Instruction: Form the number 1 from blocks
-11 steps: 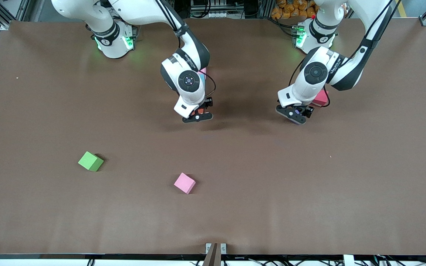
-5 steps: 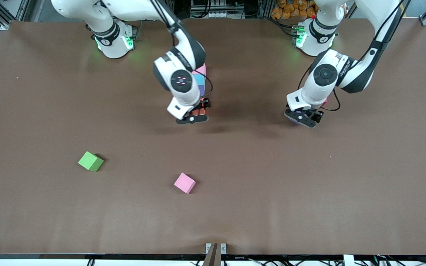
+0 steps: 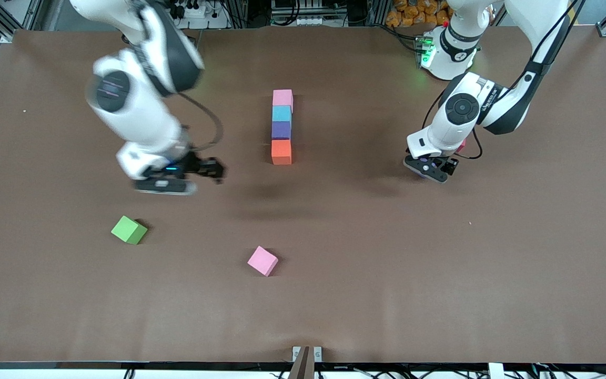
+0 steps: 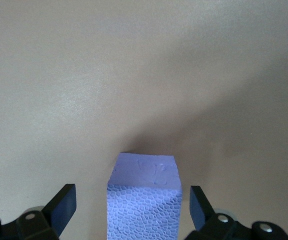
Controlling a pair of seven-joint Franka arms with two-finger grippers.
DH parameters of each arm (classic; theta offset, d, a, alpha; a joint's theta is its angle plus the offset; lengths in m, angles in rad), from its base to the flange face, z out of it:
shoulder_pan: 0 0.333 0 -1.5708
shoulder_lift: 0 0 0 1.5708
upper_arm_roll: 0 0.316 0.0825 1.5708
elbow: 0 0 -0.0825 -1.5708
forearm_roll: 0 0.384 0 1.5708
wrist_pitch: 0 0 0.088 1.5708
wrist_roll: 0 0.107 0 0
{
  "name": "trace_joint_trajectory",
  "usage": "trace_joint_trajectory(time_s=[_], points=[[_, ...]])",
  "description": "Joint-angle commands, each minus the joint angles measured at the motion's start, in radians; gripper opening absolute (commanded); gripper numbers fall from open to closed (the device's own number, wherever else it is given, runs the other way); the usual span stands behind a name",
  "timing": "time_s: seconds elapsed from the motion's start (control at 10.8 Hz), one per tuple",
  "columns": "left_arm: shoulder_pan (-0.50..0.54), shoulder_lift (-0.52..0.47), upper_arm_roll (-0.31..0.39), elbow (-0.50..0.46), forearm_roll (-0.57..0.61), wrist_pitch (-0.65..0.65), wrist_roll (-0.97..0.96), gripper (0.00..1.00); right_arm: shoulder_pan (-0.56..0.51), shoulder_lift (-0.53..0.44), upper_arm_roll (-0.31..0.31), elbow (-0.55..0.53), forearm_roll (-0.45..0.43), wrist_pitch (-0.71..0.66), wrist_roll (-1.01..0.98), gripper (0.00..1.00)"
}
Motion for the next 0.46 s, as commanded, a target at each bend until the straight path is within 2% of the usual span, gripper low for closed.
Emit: trace_joint_trajectory(time_s=[0.0, 0.19, 0.37], points=[[0.009, 0.013, -0.005, -0.014, 0.028, 0.019, 0.010, 1.00, -0.188, -0.014, 0.068, 0.021, -0.040, -0.010, -0.019, 1.00], [0.009, 0.050, -0.003, -0.015, 0.028, 0.019, 0.010, 1.00, -0.326, -0.044, 0.084, 0.074, -0.039, -0.076, -0.193, 1.00], [0.009, 0.053, -0.003, -0.017, 0.030, 0.019, 0.010, 1.00, -0.370, -0.086, 0.072, 0.141, -0.042, -0.232, -0.292, 1.00]])
